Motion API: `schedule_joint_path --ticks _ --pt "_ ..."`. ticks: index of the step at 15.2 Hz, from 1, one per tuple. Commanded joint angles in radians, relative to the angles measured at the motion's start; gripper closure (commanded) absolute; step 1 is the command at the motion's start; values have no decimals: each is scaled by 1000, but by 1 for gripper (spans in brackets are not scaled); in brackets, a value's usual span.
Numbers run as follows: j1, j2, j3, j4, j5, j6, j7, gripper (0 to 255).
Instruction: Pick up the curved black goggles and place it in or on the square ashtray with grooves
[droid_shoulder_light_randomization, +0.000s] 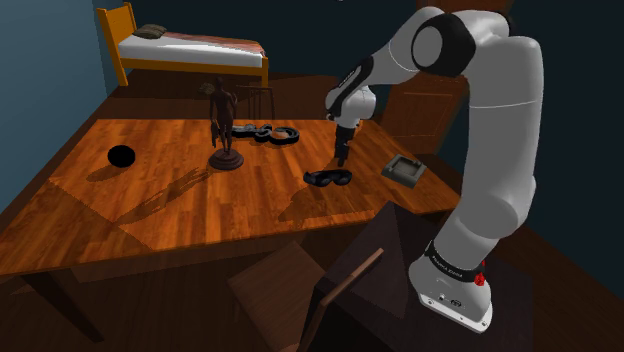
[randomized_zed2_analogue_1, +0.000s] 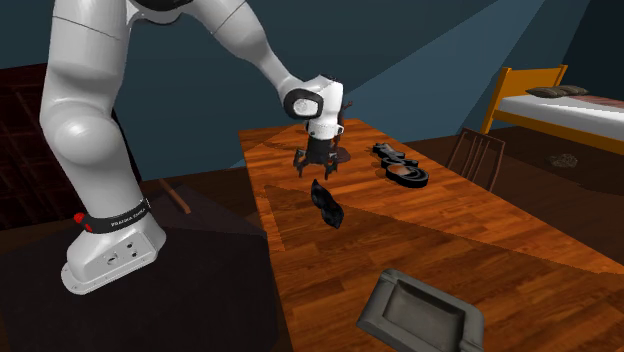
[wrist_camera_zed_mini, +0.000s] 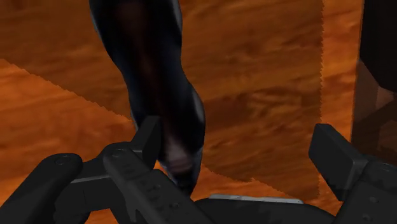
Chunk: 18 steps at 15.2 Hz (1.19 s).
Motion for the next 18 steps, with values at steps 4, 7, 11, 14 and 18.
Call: schedule_joint_path --ticks 4,7,11,14,18 --pt "-71 206 56 188 44 -3 -106 0" --pt "-99 297 78 277 53 -4 -137 0" --pt "-104 334 92 279 67 30 -146 0" --pt "-108 358 101 282 77 52 -151 0" --pt "-108 358 101 282 77 52 -151 0"
